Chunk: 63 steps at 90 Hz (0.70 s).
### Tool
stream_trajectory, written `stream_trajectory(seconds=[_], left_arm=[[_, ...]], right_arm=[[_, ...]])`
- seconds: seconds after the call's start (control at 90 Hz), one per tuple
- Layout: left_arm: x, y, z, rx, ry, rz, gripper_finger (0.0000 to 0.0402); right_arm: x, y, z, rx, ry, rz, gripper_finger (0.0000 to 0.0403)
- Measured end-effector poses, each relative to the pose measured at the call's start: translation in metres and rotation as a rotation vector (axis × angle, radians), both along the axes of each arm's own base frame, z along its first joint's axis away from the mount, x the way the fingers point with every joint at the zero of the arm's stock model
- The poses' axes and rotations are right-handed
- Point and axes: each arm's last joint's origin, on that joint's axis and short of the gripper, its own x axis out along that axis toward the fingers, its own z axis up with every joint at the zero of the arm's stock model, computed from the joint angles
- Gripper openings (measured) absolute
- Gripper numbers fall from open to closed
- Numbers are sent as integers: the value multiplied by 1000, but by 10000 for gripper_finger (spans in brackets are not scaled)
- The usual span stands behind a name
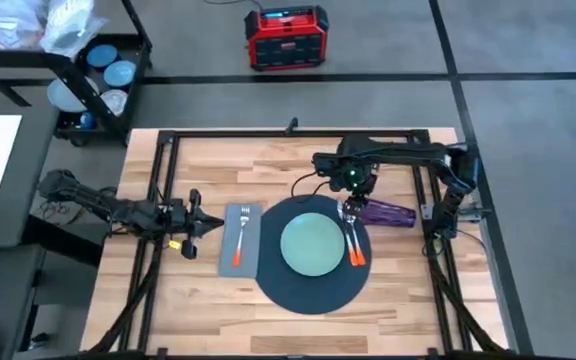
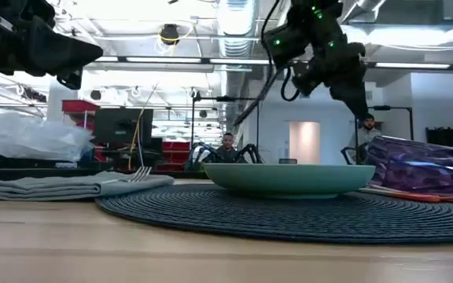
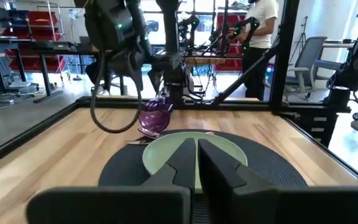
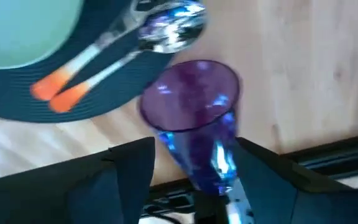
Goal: Set table place
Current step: Move the purple glass to the right side of the blue placemat
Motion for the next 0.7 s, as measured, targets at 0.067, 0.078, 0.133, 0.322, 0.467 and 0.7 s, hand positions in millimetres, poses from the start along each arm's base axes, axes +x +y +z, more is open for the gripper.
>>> stream_trajectory(seconds=[0.067,0.078,0.133,0.322,0.467,0.7], left_arm=[[0,0,0,-2,0,-4,1],[0,0,0,-3,1,-5,1],[0,0,0,-10,-1,-11,2],[0,0,0,-13,0,-17,7],[0,-1,0,-11,-2,-19,8],[0,-1,1,0,-5,-19,8]], right_arm=[[-1,-5,-4,-18,18,-7,209],[-2,-6,-5,-20,25,-9,209],[-6,-10,-12,-27,61,-16,209],[-26,-15,-39,-2,173,-86,209],[-31,-13,-51,28,196,-120,209],[-26,-10,-39,88,132,-192,209]])
